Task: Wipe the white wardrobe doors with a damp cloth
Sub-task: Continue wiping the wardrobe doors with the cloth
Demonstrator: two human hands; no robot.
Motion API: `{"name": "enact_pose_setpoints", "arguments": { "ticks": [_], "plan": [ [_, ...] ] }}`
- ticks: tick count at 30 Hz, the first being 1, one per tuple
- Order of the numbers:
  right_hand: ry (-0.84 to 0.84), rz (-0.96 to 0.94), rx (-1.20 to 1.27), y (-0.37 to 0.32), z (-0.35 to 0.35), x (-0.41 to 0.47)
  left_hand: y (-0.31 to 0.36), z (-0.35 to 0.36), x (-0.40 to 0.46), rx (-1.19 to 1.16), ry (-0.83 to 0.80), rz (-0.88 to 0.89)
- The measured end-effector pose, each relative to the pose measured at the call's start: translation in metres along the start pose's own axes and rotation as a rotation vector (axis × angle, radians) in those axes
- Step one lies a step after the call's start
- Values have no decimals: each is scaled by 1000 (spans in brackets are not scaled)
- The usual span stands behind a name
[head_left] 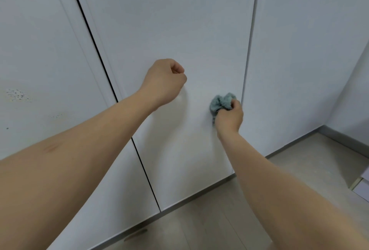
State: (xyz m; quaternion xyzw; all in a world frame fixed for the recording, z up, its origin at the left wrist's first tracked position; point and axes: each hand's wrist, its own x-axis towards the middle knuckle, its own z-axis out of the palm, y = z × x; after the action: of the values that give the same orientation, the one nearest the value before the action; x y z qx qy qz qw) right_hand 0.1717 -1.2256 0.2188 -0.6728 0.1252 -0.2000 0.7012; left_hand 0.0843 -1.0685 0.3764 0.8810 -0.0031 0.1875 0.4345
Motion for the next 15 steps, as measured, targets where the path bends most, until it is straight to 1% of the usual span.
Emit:
{"name": "enact_pose_setpoints", "arguments": {
  "ticks": [2,4,6,8,10,12,14,15],
  "plan": [
    [-59,-106,-180,-3,13,-28,-2,-4,0,-11,12,9],
    [-133,-260,-259,-7,26,-60,-4,-8,0,-22,31,10],
    [-216,-429,-275,-16,41,-93,-5,-9,-1,-18,47,15],
    [-358,-638,-259,-25,59,-126,-6,-8,-1,5,60,23],
    [-420,-818,-258,-34,73,-146,-6,-5,-2,62,76,43],
    [-413,-833,-231,-49,76,-139,-4,-3,-2,118,109,62],
    [-356,-730,-201,-58,68,-115,1,1,-1,118,159,77],
    [-291,-705,-201,-62,62,-100,4,2,-2,109,203,101]
  ]
}}
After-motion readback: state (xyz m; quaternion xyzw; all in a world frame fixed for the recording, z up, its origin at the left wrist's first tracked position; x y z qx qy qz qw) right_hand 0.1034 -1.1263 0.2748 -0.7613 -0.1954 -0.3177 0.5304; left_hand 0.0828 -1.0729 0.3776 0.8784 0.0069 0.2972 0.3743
